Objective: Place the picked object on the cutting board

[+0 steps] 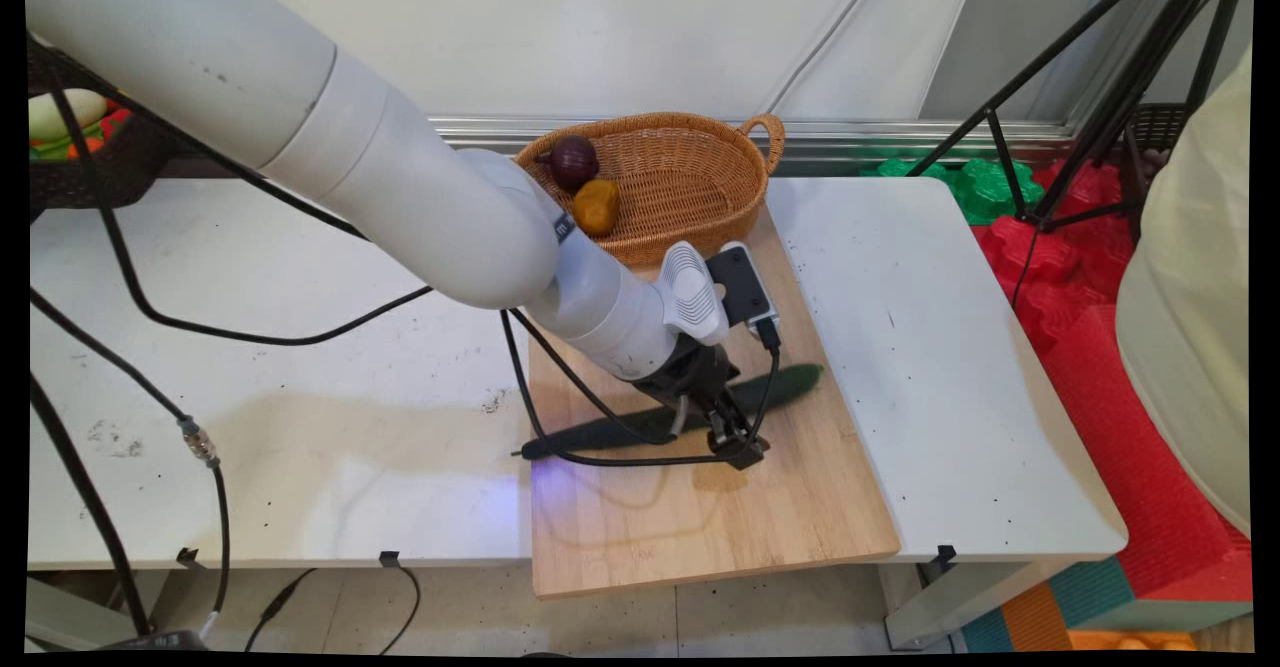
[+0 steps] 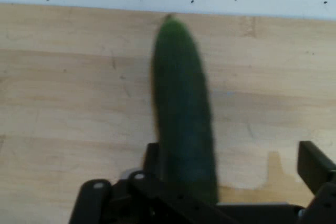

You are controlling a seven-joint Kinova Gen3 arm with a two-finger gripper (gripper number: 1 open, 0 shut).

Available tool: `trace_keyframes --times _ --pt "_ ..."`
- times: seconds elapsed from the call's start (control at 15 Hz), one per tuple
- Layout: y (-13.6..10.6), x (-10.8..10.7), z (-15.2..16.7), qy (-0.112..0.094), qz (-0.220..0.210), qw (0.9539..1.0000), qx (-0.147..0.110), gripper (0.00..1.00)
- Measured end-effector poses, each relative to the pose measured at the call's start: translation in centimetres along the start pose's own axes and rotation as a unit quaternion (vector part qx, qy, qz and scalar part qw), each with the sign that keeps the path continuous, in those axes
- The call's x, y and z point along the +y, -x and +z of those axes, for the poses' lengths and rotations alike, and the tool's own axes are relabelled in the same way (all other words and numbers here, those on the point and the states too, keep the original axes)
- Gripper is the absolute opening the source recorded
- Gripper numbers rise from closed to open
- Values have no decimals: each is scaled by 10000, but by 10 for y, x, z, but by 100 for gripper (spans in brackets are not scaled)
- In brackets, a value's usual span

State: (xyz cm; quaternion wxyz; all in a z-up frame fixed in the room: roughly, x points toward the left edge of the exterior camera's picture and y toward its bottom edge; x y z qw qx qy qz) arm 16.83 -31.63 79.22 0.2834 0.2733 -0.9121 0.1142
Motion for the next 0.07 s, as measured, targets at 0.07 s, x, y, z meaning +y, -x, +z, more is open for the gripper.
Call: trace_keyframes --times 0.07 --pt "0 0 -1 -4 11 10000 5 100"
